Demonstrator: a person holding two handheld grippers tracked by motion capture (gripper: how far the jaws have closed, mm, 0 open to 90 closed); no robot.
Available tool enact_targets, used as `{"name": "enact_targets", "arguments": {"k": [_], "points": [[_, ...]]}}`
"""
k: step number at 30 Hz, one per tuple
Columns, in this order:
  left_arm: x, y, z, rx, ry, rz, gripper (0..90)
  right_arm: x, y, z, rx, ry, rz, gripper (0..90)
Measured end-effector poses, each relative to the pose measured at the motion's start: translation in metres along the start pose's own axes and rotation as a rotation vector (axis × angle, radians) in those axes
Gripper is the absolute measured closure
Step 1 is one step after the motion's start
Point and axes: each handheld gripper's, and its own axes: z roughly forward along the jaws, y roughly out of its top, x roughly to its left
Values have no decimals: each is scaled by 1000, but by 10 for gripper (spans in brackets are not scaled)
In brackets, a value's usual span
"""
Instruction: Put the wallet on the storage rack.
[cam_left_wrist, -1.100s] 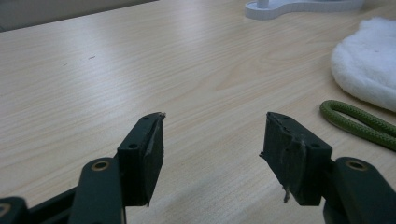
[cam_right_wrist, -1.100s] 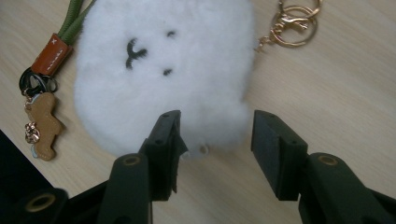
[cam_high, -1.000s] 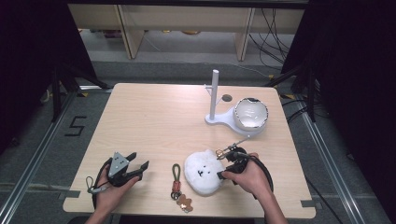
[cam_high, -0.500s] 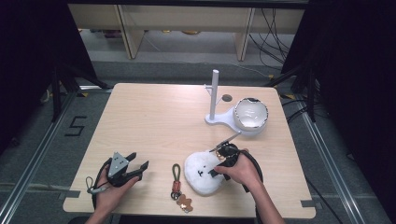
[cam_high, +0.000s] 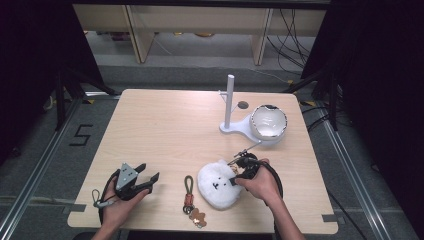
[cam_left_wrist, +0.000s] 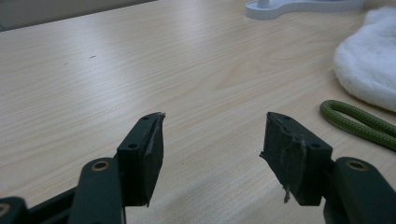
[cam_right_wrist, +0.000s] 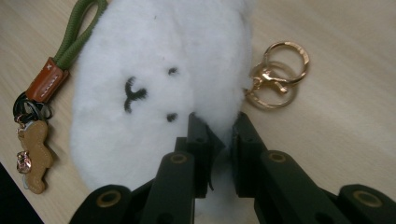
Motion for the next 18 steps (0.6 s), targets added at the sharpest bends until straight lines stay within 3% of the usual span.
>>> {"name": "enact_targets", "arguments": {"k": [2,3,5,6,8,11,13,18], "points": [[0,0,0,0,0,-1,374,2,-1,-4,-26,8,4,814],[0,0,0,4,0,0,375,6,-3,-12,-48,-22,1,816],[0,0,1,2,-1,0,375,6,-3,-17,-73,-34,-18,816],[0,0,1,3,0,2,375,8,-5,-23,-83,-74,-6,817],[-1,0,0,3,1,4,375,7,-6,-31,-136,-83,-61,817],[-1,0,0,3,2,2,375,7,-7,-40,-152,-104,-76,817],[-1,0,0,3,2,2,374,4,-10,-51,-171,-142,-107,817],[-1,0,0,4,2,1,375,0,-13,-62,-182,-170,-118,817]]}}
